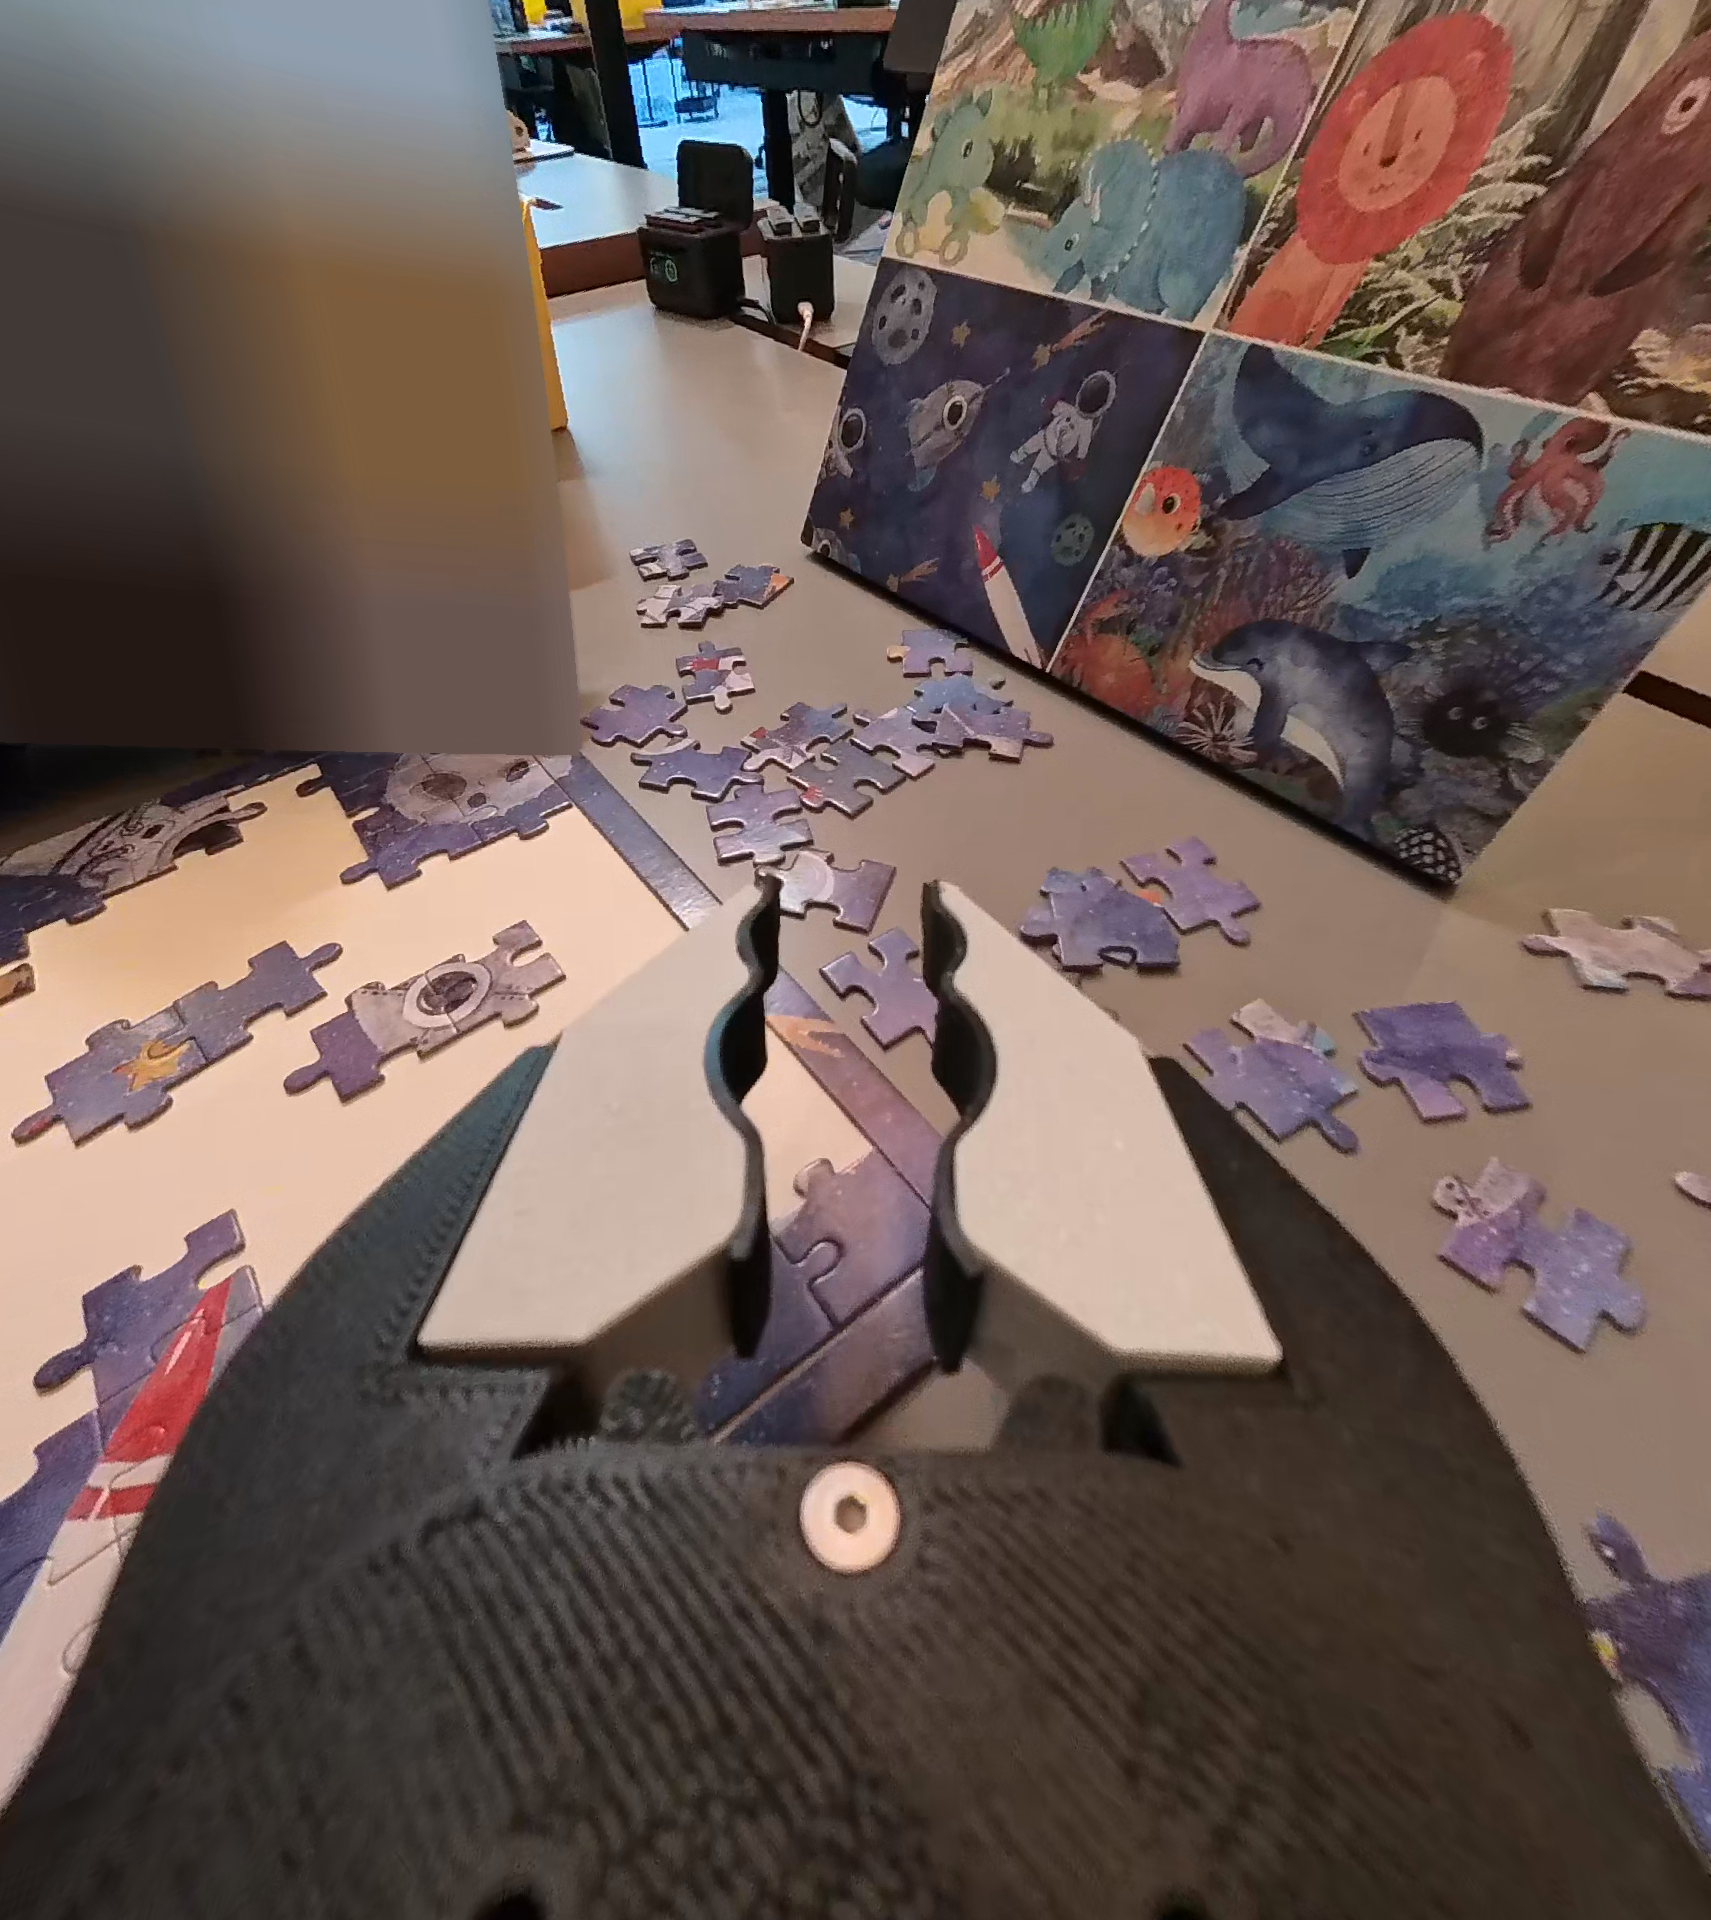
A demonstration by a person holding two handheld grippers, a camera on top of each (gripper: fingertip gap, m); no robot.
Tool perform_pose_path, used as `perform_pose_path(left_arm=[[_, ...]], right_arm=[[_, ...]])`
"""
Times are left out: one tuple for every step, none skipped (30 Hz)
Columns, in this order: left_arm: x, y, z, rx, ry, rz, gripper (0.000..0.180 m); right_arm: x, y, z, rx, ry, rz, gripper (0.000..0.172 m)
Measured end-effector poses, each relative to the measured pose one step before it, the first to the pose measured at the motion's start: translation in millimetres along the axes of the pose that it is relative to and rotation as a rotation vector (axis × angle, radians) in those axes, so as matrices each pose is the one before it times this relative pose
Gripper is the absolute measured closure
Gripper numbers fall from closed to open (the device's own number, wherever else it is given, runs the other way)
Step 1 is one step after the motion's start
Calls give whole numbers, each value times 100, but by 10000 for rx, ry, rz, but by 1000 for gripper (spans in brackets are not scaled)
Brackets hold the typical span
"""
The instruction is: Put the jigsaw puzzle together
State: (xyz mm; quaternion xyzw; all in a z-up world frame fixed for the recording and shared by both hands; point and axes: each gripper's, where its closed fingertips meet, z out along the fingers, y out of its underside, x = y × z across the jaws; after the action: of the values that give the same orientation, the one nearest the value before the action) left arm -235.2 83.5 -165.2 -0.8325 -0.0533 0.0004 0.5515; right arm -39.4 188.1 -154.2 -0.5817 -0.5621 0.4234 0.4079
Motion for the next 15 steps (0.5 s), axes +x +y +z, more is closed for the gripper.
perform_pose_path(left_arm=[[3, -8, -3, 9, -2, 5, 168], [5, -23, -12, 16, -1, 3, 168], [3, -20, -6, 11, 2, 0, 168], [15, -5, -5, 7, 3, -1, 168], [-4, -27, -18, 13, -6, 6, 168], [-3, -29, -25, 17, -15, 15, 168], [-13, -34, -15, 17, -16, 15, 168], [-10, -14, -16, 10, -10, 8, 168], [-6, -1, -7, 4, -3, 0, 168], [1, 1, 0, -1, 0, -2, 168], [4, -13, -10, 6, -3, 2, 168], [-7, -17, -15, 12, -8, 8, 168], [-12, -21, -13, 14, -10, 9, 168], [7, -33, -23, 19, -5, 7, 168], [4, -21, -5, 12, -2, 4, 168]], right_arm=[[-14, 27, 27, -21, 4, -15, 147], [2, -6, 4, -4, 14, -19, 147], [8, -11, -2, 2, 18, -19, 147], [10, -18, -22, 4, 20, -18, 147], [26, -32, -32, 9, 20, -13, 147], [26, -41, -27, 15, 16, -5, 147], [19, -47, -40, 24, 13, 0, 148], [26, -69, -44, 26, 12, 1, 148], [24, -57, -43, 24, 16, -2, 148], [33, -42, -42, 20, 20, -7, 148], [22, -34, -39, 12, 19, -8, 148], [24, -24, -20, 8, 14, -6, 148], [14, -11, -10, 3, 8, -5, 148], [0, -7, -12, 1, 5, -5, 148], [-2, 1, 0, 0, 3, -6, 148]])
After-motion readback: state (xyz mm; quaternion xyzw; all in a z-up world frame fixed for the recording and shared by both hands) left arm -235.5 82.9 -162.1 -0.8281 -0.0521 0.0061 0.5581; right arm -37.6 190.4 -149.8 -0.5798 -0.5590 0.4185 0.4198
